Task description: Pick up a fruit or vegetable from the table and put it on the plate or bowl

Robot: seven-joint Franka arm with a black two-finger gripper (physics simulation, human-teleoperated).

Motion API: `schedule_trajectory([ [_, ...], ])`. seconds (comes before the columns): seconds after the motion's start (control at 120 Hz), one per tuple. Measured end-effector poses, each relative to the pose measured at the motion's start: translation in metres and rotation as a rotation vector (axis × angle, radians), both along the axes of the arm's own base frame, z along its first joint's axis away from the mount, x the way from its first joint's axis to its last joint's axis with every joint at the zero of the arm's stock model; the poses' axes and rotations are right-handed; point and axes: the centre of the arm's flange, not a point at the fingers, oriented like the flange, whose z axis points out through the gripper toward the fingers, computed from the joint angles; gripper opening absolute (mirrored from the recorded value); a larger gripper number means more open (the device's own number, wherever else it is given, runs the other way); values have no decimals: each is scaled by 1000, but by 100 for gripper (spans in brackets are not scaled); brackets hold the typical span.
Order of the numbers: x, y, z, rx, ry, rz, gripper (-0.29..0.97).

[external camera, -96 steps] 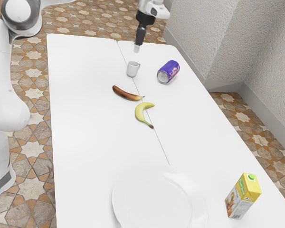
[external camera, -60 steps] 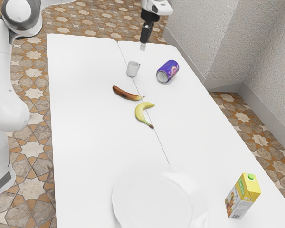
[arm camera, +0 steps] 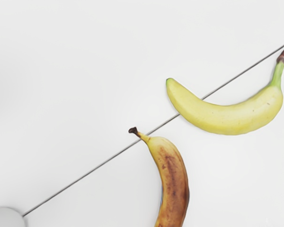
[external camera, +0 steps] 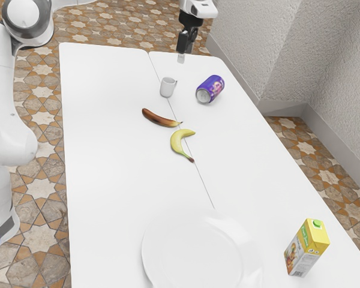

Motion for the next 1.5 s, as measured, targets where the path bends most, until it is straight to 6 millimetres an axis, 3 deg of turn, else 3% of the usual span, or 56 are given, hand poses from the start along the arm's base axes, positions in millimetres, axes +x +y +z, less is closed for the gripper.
schedule_trajectory([
  [0.075,0,-2,2,4,-4,-12,68],
  [0.258,-6,-13,31,44,-38,-25,68],
  [0.275,-9,-16,42,48,-56,-27,68],
  [0.317,-30,-43,111,95,-165,-27,68],
  [0.358,-40,-70,137,122,-196,-52,68],
  [0.417,-39,-95,136,143,-168,-91,68],
  [0.533,-40,-112,130,131,-127,-129,68],
  [0.575,-38,-162,127,114,-107,-232,68],
  [0.633,-39,-268,114,106,-67,-449,68],
  [0.658,-44,-304,107,112,-47,-522,68],
  [0.692,-47,-331,93,123,-14,-579,68],
  [0.733,-48,-345,80,136,20,-610,68],
  [0.858,-36,-316,40,175,113,-568,68],
  [0.925,-28,-318,4,203,159,-593,68],
  [1.008,-15,-301,-33,215,198,-591,68],
  [1.1,-6,-277,-38,216,172,-584,68],
  [1.225,-7,-267,-29,318,178,-479,68],
  [1.258,-8,-260,-35,297,188,-456,68],
  [1.3,-11,-233,-48,268,219,-393,68],
  [1.383,-21,-186,-52,253,243,-254,68],
  [1.5,-21,-186,-53,195,220,-270,68],
])
